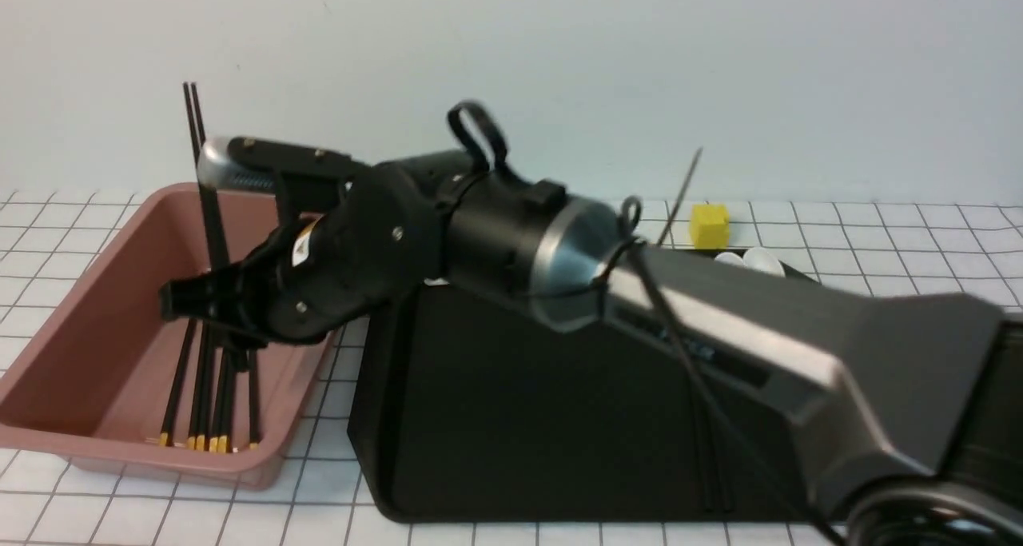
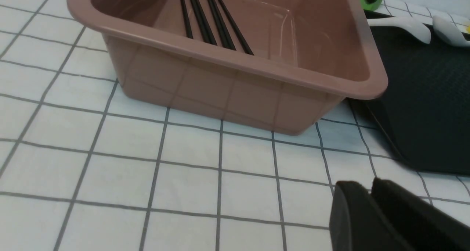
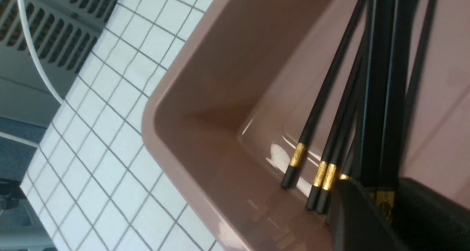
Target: On white black tablecloth take chopsticks from black tray and put them in box.
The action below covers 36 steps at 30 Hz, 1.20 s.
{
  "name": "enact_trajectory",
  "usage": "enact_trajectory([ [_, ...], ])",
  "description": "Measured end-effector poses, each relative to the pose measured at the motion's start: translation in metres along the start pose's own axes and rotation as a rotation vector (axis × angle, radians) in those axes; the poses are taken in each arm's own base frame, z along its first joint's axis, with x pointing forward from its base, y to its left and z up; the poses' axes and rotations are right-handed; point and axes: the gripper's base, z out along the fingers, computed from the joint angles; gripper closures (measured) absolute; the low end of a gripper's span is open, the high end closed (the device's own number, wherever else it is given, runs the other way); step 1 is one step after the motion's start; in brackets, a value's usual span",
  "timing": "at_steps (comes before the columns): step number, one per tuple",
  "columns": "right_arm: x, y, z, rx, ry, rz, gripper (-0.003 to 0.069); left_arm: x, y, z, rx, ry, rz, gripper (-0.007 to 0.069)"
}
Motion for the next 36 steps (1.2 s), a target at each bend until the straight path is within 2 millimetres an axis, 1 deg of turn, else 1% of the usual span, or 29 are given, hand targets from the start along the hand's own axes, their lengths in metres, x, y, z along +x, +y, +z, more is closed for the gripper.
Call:
enact_trajectory([
  [2, 0.005, -0.004, 0.008, 0.009, 0.017, 0.003, 0.0474, 0.0, 0.0, 0.0, 0.0, 0.0, 0.0, 0.0543],
  [3, 0.007, -0.005, 0.009, 0.015, 0.033, 0.004, 0.0452, 0.0, 0.0, 0.0, 0.0, 0.0, 0.0, 0.0543],
  [6, 0.008, -0.006, 0.008, 0.024, 0.054, -0.002, 0.0417, 0.0, 0.0, 0.0, 0.0, 0.0, 0.0, 0.0543],
  [8, 0.005, -0.003, -0.002, 0.04, 0.084, -0.033, 0.04, 0.0, 0.0, 0.0, 0.0, 0.0, 0.0, 0.0543],
  [9, 0.003, 0.0, -0.012, 0.051, 0.102, -0.069, 0.0405, 0.0, 0.0, 0.0, 0.0, 0.0, 0.0, 0.0543],
  [12, -0.009, 0.011, -0.047, 0.076, 0.123, -0.154, 0.0454, 0.0, 0.0, 0.0, 0.0, 0.0, 0.0, 0.0543],
  [14, -0.023, 0.021, -0.089, 0.109, 0.128, -0.237, 0.0538, 0.0, 0.0, 0.0, 0.0, 0.0, 0.0, 0.0543],
  [15, -0.03, 0.025, -0.108, 0.115, 0.112, -0.262, 0.0563, 0.0, 0.0, 0.0, 0.0, 0.0, 0.0, 0.0543],
  [16, -0.034, 0.028, -0.13, 0.134, 0.112, -0.3, 0.0605, 0.0, 0.0, 0.0, 0.0, 0.0, 0.0, 0.0543],
  [17, -0.041, 0.036, -0.17, 0.165, 0.091, -0.354, 0.0654, 0.0, 0.0, 0.0, 0.0, 0.0, 0.0, 0.0543],
  [18, -0.044, 0.041, -0.199, 0.189, 0.067, -0.392, 0.0666, 0.0, 0.0, 0.0, 0.0, 0.0, 0.0, 0.0543],
  [19, -0.043, 0.042, -0.205, 0.198, 0.072, -0.403, 0.0669, 0.0, 0.0, 0.0, 0.0, 0.0, 0.0, 0.0543],
  [20, -0.044, 0.05, -0.25, 0.233, 0.029, -0.458, 0.0672, 0.0, 0.0, 0.0, 0.0, 0.0, 0.0, 0.0543],
  [21, -0.043, 0.052, -0.265, 0.249, 0.01, -0.479, 0.0672, 0.0, 0.0, 0.0, 0.0, 0.0, 0.0, 0.0543],
  [22, -0.04, 0.056, -0.294, 0.259, -0.034, -0.502, 0.0671, 0.0, 0.0, 0.0, 0.0, 0.0, 0.0, 0.0543],
  [23, -0.034, 0.059, -0.321, 0.263, -0.07, -0.519, 0.0671, 0.0, 0.0, 0.0, 0.0, 0.0, 0.0, 0.0543],
  [24, -0.032, 0.058, -0.323, 0.266, -0.066, -0.523, 0.0671, 0.0, 0.0, 0.0, 0.0, 0.0, 0.0, 0.0543],
  [25, -0.02, 0.057, -0.352, 0.269, -0.089, -0.534, 0.0671, 0.0, 0.0, 0.0, 0.0, 0.0, 0.0, 0.0543],
  [26, -0.012, 0.055, -0.362, 0.274, -0.087, -0.537, 0.0671, 0.0, 0.0, 0.0, 0.0, 0.0, 0.0, 0.0543],
  [27, 0.005, 0.047, -0.375, 0.284, -0.07, -0.538, 0.0671, 0.0, 0.0, 0.0, 0.0, 0.0, 0.0, 0.0543],
  [29, 0.029, 0.033, -0.383, 0.287, -0.064, -0.54, 0.0671, 0.0, 0.0, 0.0, 0.0, 0.0, 0.0, 0.0543],
  [31, 0.053, 0.017, -0.382, 0.275, -0.094, -0.548, 0.0671, 0.0, 0.0, 0.0, 0.0, 0.0, 0.0, 0.0543],
  [33, 0.078, -0.002, -0.376, 0.25, -0.158, -0.559, 0.0671, 0.0, 0.0, 0.0, 0.0, 0.0, 0.0, 0.0543],
  [34, 0.094, -0.013, -0.372, 0.239, -0.184, -0.563, 0.0671, 0.0, 0.0, 0.0, 0.0, 0.0, 0.0, 0.0543],
  [35, 0.104, -0.021, -0.368, 0.214, -0.251, -0.571, 0.0671, 0.0, 0.0, 0.0, 0.0, 0.0, 0.0, 0.0543],
  [36, 0.115, -0.031, -0.361, 0.206, -0.269, -0.57, 0.067, 0.0, 0.0, 0.0, 0.0, 0.0, 0.0, 0.0542],
])
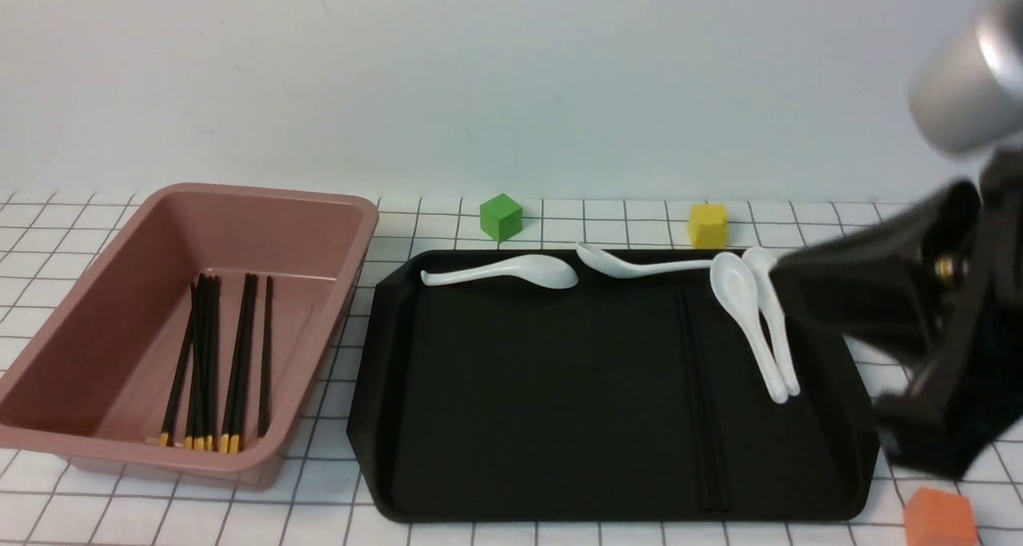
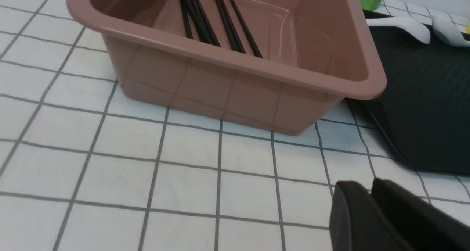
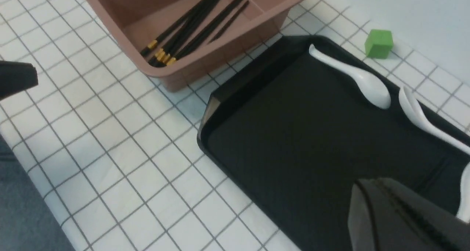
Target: On white black tablecloth take chopsticks from black tray and put them in box.
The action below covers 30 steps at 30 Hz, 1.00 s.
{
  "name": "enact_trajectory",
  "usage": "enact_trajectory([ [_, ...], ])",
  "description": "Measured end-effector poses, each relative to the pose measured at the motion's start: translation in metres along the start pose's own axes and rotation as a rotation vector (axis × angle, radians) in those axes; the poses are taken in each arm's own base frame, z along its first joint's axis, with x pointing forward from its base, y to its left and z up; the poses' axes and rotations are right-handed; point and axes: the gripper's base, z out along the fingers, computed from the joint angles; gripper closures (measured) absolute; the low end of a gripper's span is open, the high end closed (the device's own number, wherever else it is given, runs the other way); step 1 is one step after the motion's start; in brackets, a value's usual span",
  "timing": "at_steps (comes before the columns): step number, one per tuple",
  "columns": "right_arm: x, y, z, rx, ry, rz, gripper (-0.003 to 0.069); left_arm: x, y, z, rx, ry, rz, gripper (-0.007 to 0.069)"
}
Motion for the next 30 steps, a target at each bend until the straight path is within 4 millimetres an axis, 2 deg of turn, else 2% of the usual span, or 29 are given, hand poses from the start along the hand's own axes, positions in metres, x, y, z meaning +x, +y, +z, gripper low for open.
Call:
enact_trajectory([
  [3, 0.047, -0.001, -0.002, -0.027, -0.24, 0.032, 0.0667, 0.0, 0.0, 0.0, 0.0, 0.0, 0.0, 0.0537],
  [8, 0.084, -0.001, -0.016, -0.056, -0.496, 0.046, 0.0666, 0.0, 0.0, 0.0, 0.0, 0.0, 0.0, 0.0531],
  [11, 0.104, -0.002, -0.021, -0.064, -0.558, 0.048, 0.0664, 0.0, 0.0, 0.0, 0.0, 0.0, 0.0, 0.053],
  [15, 0.131, -0.003, -0.02, -0.064, -0.552, 0.046, 0.0663, 0.0, 0.0, 0.0, 0.0, 0.0, 0.0, 0.0522],
  [21, 0.156, -0.004, -0.01, -0.06, -0.48, 0.045, 0.0658, 0.0, 0.0, 0.0, 0.0, 0.0, 0.0, 0.0518],
  [30, 0.16, -0.004, -0.009, -0.059, -0.469, 0.048, 0.0653, 0.0, 0.0, 0.0, 0.0, 0.0, 0.0, 0.0512],
])
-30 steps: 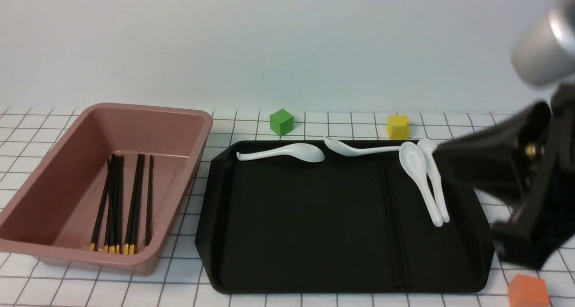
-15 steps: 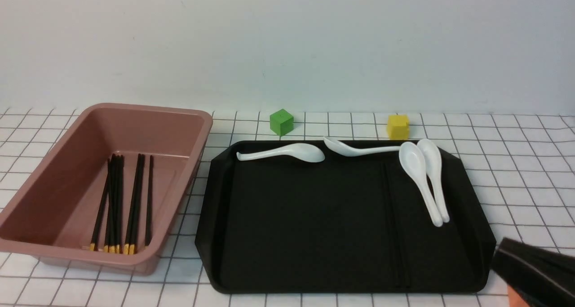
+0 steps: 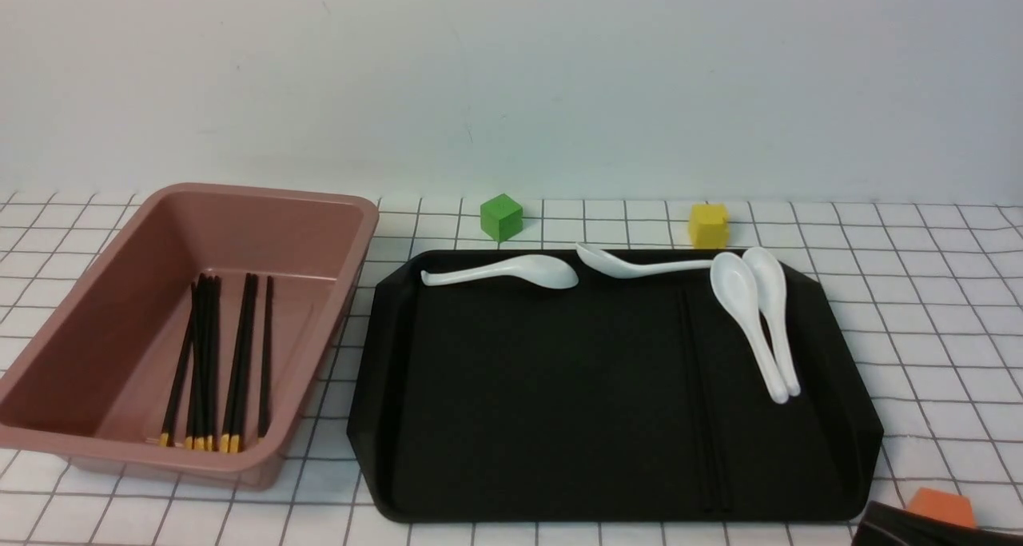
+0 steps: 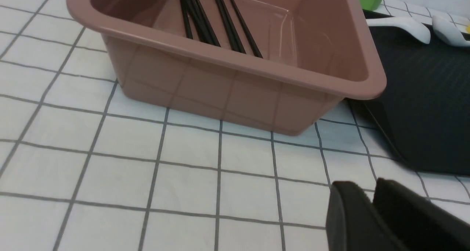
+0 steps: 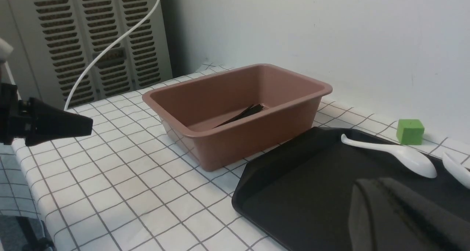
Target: On white black tablecloth take chopsticks from black tray and put them in box.
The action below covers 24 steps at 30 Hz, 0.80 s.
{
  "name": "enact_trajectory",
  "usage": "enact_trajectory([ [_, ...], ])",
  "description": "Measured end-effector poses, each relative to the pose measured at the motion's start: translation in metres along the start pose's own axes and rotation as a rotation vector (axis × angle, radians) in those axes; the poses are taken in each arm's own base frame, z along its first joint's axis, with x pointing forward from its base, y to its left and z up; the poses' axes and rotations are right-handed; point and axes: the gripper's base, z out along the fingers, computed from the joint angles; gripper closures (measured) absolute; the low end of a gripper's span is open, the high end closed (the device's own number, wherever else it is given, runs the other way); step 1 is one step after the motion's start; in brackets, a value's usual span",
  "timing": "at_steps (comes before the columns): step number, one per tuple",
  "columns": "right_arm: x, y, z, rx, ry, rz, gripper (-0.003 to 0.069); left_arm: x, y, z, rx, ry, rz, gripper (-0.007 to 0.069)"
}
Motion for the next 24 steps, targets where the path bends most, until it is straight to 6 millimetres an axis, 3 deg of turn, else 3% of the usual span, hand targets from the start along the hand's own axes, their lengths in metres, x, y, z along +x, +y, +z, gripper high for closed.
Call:
enact_trajectory([
  [6, 0.004, -0.006, -0.009, 0.071, 0.042, -0.044, 0.0648, 0.0, 0.0, 0.0, 0.0, 0.0, 0.0, 0.0512],
  [16, 0.028, -0.034, -0.052, 0.604, 0.258, 0.007, 0.0638, 0.0, 0.0, 0.0, 0.0, 0.0, 0.0, 0.0511],
  [24, 0.039, -0.036, -0.064, 0.764, 0.24, 0.032, 0.0628, 0.0, 0.0, 0.0, 0.0, 0.0, 0.0, 0.0508],
])
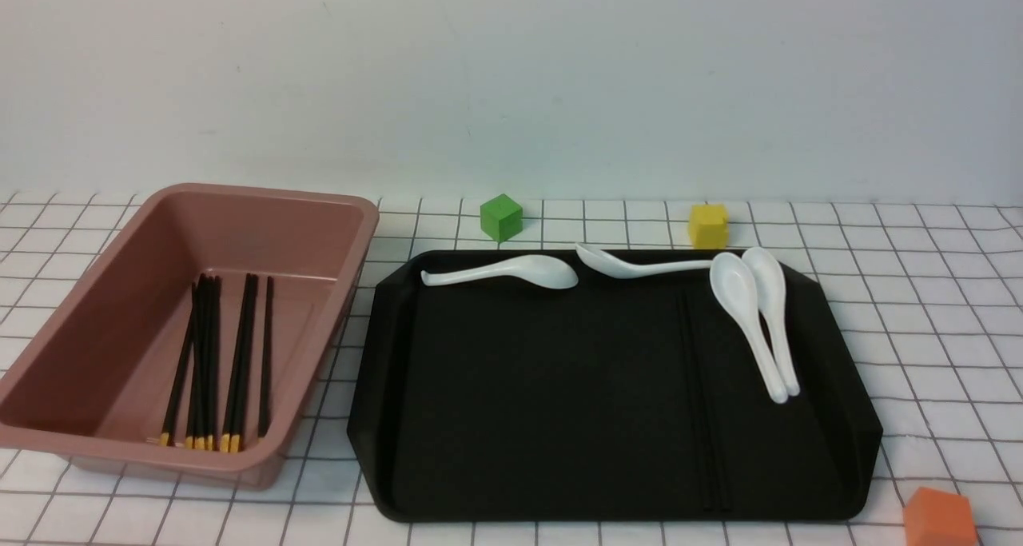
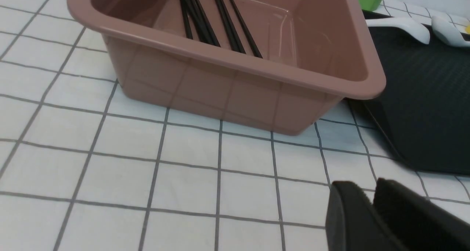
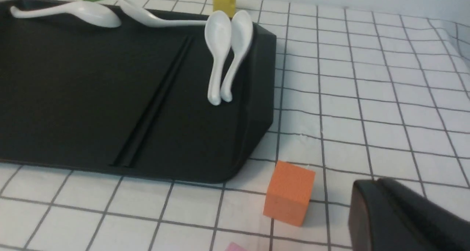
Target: On white black tablecloth take chopsticks from black tray and put them in box.
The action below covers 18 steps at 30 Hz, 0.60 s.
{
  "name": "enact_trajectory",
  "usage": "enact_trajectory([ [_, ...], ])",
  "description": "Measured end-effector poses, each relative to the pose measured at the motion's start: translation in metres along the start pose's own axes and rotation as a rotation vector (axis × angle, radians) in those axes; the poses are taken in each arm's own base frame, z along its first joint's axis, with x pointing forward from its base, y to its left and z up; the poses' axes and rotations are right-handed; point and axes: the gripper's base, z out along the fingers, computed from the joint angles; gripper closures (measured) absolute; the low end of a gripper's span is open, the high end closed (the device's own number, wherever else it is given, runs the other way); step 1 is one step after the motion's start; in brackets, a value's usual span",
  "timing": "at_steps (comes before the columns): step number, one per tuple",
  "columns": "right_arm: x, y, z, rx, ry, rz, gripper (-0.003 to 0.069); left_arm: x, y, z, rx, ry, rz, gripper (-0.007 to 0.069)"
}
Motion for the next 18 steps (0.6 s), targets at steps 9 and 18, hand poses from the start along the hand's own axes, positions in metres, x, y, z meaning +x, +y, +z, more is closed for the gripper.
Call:
enact_trajectory([
  [9, 0.029, 0.001, 0.015, -0.003, -0.015, 0.017, 0.0617, 0.0, 0.0, 0.0, 0.0, 0.0, 0.0, 0.0496],
  [18, 0.029, 0.001, 0.015, -0.005, -0.013, 0.023, 0.0604, 0.0, 0.0, 0.0, 0.0, 0.0, 0.0, 0.049],
])
